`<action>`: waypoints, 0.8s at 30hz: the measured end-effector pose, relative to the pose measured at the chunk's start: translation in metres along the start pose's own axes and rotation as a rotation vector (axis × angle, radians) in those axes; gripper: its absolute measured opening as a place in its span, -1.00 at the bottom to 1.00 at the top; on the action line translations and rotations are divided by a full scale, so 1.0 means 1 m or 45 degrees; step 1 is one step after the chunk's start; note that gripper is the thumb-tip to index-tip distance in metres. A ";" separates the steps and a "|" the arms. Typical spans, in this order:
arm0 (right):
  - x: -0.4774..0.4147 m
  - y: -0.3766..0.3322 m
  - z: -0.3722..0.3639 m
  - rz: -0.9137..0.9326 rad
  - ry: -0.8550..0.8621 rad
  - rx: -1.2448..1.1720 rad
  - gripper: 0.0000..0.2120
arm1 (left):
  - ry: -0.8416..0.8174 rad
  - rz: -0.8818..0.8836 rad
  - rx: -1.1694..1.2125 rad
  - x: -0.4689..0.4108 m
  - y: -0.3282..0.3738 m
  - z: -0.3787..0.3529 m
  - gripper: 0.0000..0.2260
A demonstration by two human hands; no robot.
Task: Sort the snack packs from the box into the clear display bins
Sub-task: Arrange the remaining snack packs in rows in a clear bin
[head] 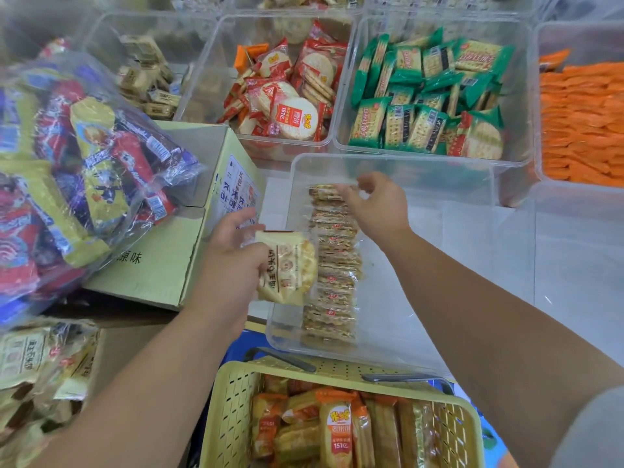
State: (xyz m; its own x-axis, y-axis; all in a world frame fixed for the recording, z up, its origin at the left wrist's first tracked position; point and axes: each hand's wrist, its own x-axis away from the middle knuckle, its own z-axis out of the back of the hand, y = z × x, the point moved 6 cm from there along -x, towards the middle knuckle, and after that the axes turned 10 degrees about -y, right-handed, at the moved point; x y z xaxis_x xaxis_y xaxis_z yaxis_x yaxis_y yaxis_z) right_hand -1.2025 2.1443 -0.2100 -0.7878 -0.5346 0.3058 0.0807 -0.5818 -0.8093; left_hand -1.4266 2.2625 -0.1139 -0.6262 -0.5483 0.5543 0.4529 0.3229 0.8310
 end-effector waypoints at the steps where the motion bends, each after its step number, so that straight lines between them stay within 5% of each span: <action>1: 0.001 0.006 -0.001 -0.096 0.034 -0.038 -0.37 | 0.025 0.038 0.027 0.004 -0.006 0.004 -0.26; 6: -0.008 0.020 -0.022 -0.451 -0.118 -0.313 -0.44 | -0.180 0.265 -0.110 0.020 -0.027 -0.001 -0.17; 24: -0.009 0.012 -0.032 -0.557 -0.145 -0.168 -0.28 | -0.313 0.366 -0.123 0.022 -0.049 -0.009 -0.12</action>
State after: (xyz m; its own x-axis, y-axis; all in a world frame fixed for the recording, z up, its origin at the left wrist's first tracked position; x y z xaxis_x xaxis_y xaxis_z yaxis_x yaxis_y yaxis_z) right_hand -1.2141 2.1616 -0.2389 -0.6579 -0.3244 0.6796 -0.3281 -0.6889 -0.6464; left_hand -1.4571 2.2278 -0.1430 -0.5933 -0.2410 0.7681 0.6823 0.3558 0.6387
